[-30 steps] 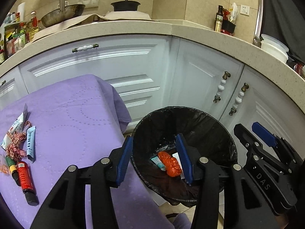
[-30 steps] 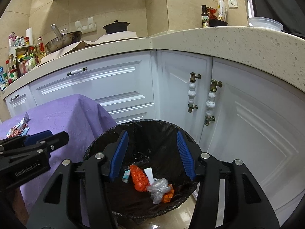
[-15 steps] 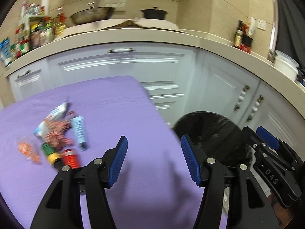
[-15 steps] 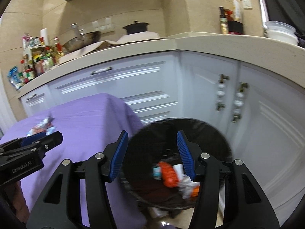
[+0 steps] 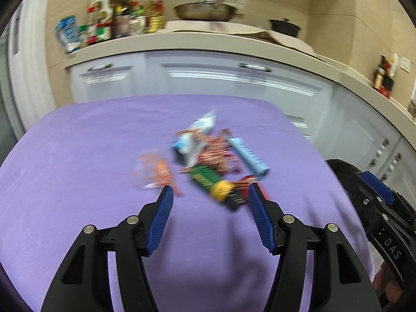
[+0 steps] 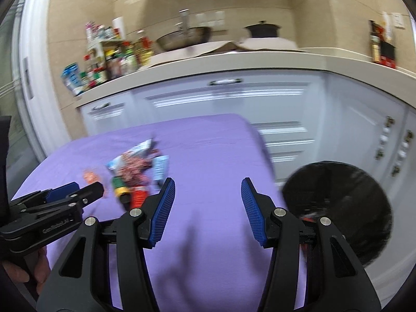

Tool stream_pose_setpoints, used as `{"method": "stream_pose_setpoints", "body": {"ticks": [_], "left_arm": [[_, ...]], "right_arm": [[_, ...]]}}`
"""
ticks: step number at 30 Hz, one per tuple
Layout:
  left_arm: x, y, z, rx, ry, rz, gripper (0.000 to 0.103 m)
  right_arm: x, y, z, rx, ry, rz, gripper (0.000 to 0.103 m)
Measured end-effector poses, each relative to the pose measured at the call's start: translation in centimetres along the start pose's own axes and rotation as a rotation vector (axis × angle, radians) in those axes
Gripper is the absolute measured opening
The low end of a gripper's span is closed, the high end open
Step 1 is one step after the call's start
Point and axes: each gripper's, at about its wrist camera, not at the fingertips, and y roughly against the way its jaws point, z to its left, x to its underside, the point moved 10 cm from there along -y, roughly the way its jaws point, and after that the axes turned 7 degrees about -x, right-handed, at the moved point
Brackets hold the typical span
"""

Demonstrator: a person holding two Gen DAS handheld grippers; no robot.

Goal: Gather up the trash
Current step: 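Move both open tools back over the table toward the bottles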

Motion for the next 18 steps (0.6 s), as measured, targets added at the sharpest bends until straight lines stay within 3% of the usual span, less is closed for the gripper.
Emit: {"method": "stream_pose_setpoints", "body": {"ticks": [11, 18], "left_arm": [[1.4, -0.1, 6.5, -0.06, 0.078, 0.027, 0.059], [1.8, -0.7, 8.1, -0.053, 0.117, 0.047, 0.059]], "right_arm": [[1.7, -3.8, 6.2, -0.055, 0.076, 0.108, 0.05], [3.1, -5.9, 6.9, -0.046, 0.084, 0.212, 0.038]]}}
